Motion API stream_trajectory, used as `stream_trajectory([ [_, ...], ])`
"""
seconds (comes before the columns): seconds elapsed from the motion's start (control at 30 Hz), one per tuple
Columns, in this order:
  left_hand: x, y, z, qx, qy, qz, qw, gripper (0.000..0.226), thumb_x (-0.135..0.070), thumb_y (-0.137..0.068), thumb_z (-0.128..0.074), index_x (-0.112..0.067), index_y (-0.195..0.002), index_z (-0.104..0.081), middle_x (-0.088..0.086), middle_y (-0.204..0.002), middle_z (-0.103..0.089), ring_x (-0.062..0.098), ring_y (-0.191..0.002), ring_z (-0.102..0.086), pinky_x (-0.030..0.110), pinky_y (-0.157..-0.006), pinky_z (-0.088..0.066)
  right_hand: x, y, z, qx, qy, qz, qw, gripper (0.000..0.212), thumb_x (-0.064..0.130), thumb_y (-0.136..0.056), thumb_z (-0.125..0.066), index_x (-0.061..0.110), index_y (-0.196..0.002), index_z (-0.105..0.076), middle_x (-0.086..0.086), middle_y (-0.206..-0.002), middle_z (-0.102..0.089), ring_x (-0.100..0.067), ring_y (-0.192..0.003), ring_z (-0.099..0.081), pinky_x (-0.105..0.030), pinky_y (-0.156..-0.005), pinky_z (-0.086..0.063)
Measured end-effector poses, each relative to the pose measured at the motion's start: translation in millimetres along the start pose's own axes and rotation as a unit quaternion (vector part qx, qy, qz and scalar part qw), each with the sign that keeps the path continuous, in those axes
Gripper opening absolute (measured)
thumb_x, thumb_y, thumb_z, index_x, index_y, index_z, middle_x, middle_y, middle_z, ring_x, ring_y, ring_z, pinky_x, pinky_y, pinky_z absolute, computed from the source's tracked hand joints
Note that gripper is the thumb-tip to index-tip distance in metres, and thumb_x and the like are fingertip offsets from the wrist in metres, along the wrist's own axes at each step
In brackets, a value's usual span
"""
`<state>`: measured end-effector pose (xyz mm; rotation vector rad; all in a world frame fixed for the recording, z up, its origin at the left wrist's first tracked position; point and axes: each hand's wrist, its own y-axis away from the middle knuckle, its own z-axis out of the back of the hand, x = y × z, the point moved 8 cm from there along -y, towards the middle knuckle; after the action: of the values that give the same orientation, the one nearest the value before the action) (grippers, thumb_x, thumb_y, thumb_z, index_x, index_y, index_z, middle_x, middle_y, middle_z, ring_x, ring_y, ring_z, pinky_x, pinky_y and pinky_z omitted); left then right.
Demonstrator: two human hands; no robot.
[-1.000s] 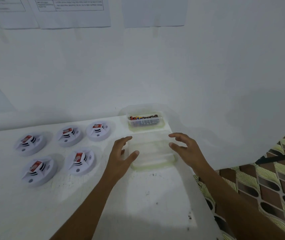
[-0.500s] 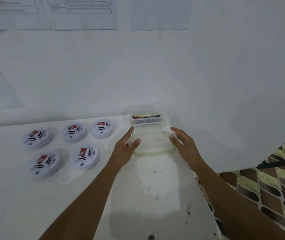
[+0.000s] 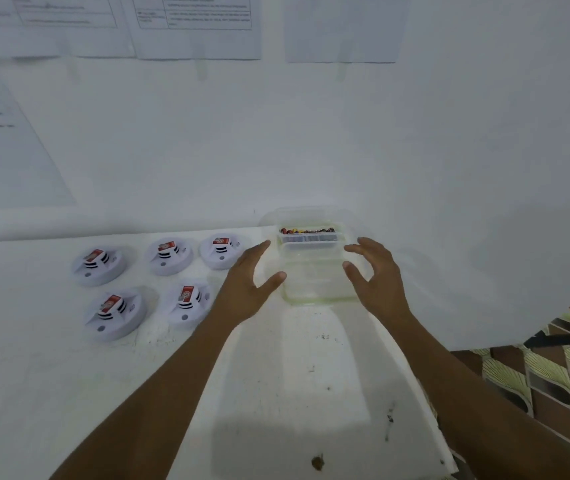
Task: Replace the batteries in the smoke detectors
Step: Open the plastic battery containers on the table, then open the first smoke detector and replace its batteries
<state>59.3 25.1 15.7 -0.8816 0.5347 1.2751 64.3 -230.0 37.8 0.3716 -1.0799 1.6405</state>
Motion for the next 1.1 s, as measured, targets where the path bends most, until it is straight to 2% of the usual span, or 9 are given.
stream_trajectory([
  [0.13,15,21,52,-0.047,-0.202,-0.102,0.973,0.072,-0.061,-0.08,-0.056,-0.014,-0.134,-0.053,0.006,-0.138,-0.055,0.027,-0.13,-0.047,0.044,-0.11,-0.034,47,10,-26,-0.001,0.007,0.072,0.997,0.026,0.023,-0.087,-0.061,0.017,-0.111,-0.068,0.001,-0.123,-0.062,-0.013,-0.122,-0.051,-0.016,-0.105,-0.032],
  [0.23,71,40,75,0.03,-0.283,-0.007,0.959,0.086,-0.073,-0.072,-0.049,-0.023,-0.141,-0.044,0.004,-0.152,-0.039,0.03,-0.143,-0.029,0.052,-0.115,-0.025,74,26,-56,0.019,-0.012,0.088,0.996,0.024,0.019,-0.087,-0.061,0.017,-0.11,-0.068,0.006,-0.116,-0.064,-0.014,-0.114,-0.055,-0.018,-0.101,-0.037],
  [0.37,106,66,86,0.082,-0.213,0.043,0.973,0.087,-0.072,-0.07,-0.054,-0.038,-0.147,-0.03,-0.006,-0.159,-0.021,0.022,-0.147,-0.018,0.045,-0.116,-0.021,96,47,-101,0.072,-0.019,0.087,0.993,0.024,0.014,-0.089,-0.064,0.019,-0.112,-0.068,0.006,-0.113,-0.067,-0.012,-0.111,-0.057,-0.023,-0.099,-0.042],
  [0.5,98,74,97,0.041,-0.095,0.07,0.992,0.084,-0.052,-0.075,-0.075,-0.03,-0.146,-0.035,-0.014,-0.147,-0.037,0.01,-0.137,-0.033,0.032,-0.113,-0.026,119,61,-129,0.095,0.03,0.114,0.988,0.025,0.014,-0.09,-0.062,0.019,-0.114,-0.066,0.005,-0.114,-0.064,-0.009,-0.113,-0.055,-0.013,-0.097,-0.037],
  [0.6,88,76,109,0.019,0.015,0.111,0.993,0.076,-0.044,-0.077,-0.077,-0.025,-0.14,-0.04,-0.017,-0.128,-0.046,0.004,-0.117,-0.045,0.019,-0.093,-0.038,131,60,-139,0.117,0.041,0.107,0.987,0.031,0.014,-0.088,-0.066,0.021,-0.118,-0.064,0.007,-0.119,-0.063,-0.006,-0.114,-0.053,-0.001,-0.096,-0.028],
  [0.73,72,72,116,0.035,0.063,0.092,0.993,0.05,-0.041,-0.08,-0.075,-0.03,-0.122,-0.05,-0.017,-0.111,-0.06,-0.003,-0.096,-0.059,0.004,-0.068,-0.044,150,60,-157,0.163,0.042,0.138,0.976,0.041,0.014,-0.086,-0.071,0.021,-0.125,-0.062,0.007,-0.127,-0.062,-0.005,-0.119,-0.051,-0.001,-0.102,-0.026],
  [0.8,65,71,119,0.042,0.083,0.082,0.992,0.041,-0.043,-0.082,-0.071,-0.031,-0.118,-0.056,-0.018,-0.107,-0.064,-0.006,-0.095,-0.06,0.007,-0.072,-0.046,156,55,-157,0.148,0.018,0.136,0.979,0.04,0.014,-0.087,-0.072,0.02,-0.125,-0.062,0.006,-0.127,-0.063,-0.007,-0.117,-0.054,-0.008,-0.102,-0.034],
  [0.97,58,71,117,0.101,0.146,0.081,0.981,0.025,-0.046,-0.098,-0.046,-0.031,-0.105,-0.064,-0.011,-0.099,-0.066,0.008,-0.092,-0.062,0.015,-0.079,-0.048,164,47,-154,0.16,-0.08,0.091,0.98,0.032,0.013,-0.087,-0.071,0.016,-0.118,-0.064,0.005,-0.111,-0.069,-0.006,-0.1,-0.065,-0.021,-0.086,-0.054],
  [1.1,59,76,118,0.095,0.298,0.083,0.946,0.042,-0.052,-0.098,-0.041,-0.031,-0.133,-0.053,-0.007,-0.128,-0.063,0.015,-0.118,-0.06,0.04,-0.094,-0.053,150,42,-146,0.123,-0.158,-0.041,0.979,0.031,0.014,-0.085,-0.074,0.021,-0.11,-0.058,-0.001,-0.09,-0.072,-0.008,-0.084,-0.069,-0.02,-0.076,-0.056],
])
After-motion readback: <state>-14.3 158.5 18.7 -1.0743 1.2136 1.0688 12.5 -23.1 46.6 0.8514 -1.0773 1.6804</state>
